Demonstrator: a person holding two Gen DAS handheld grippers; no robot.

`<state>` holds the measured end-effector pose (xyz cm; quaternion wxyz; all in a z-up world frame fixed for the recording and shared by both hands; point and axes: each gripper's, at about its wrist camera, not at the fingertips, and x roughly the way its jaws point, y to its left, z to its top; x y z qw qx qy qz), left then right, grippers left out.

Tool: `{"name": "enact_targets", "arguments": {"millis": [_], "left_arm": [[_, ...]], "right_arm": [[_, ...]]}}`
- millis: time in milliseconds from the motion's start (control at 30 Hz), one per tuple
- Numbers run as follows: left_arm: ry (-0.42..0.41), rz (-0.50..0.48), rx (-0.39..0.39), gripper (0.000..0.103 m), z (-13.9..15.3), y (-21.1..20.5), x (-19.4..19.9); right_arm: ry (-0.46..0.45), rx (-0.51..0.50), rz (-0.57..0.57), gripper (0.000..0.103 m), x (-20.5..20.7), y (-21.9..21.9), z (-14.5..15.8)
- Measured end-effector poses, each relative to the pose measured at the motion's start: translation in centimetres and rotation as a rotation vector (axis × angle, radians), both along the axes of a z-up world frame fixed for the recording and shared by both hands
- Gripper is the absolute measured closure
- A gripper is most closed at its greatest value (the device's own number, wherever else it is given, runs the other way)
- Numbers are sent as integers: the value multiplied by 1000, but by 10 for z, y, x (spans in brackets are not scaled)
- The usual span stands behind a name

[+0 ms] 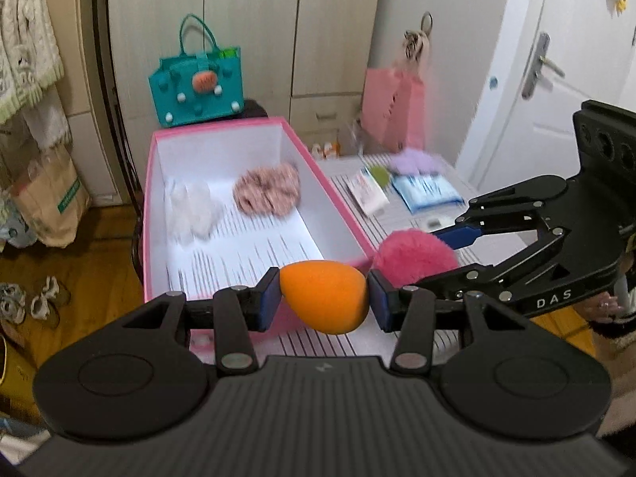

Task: Organize soft objects
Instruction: 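Carry the orange sponge with the left tool while the right tool carries the pom-pom to the box, then open the left tool over the box while the right tool drops the pom-pom inside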

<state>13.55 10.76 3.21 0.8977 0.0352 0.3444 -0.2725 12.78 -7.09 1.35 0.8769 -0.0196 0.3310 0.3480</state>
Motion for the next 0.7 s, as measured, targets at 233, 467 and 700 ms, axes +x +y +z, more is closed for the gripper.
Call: {"name": "enact_targets", "arguments": {"millis": [233,467,700], "left_arm": [[-41,38,-45,57,8,3,66],[0,125,-55,56,-17,3,152],[134,187,-11,55,-58,2,216]], "right_arm": [[-105,-51,-25,55,58,15,20],[-104,-157,-34,54,143,36,14],[-80,-287,-3,54,200,56,-17]]}}
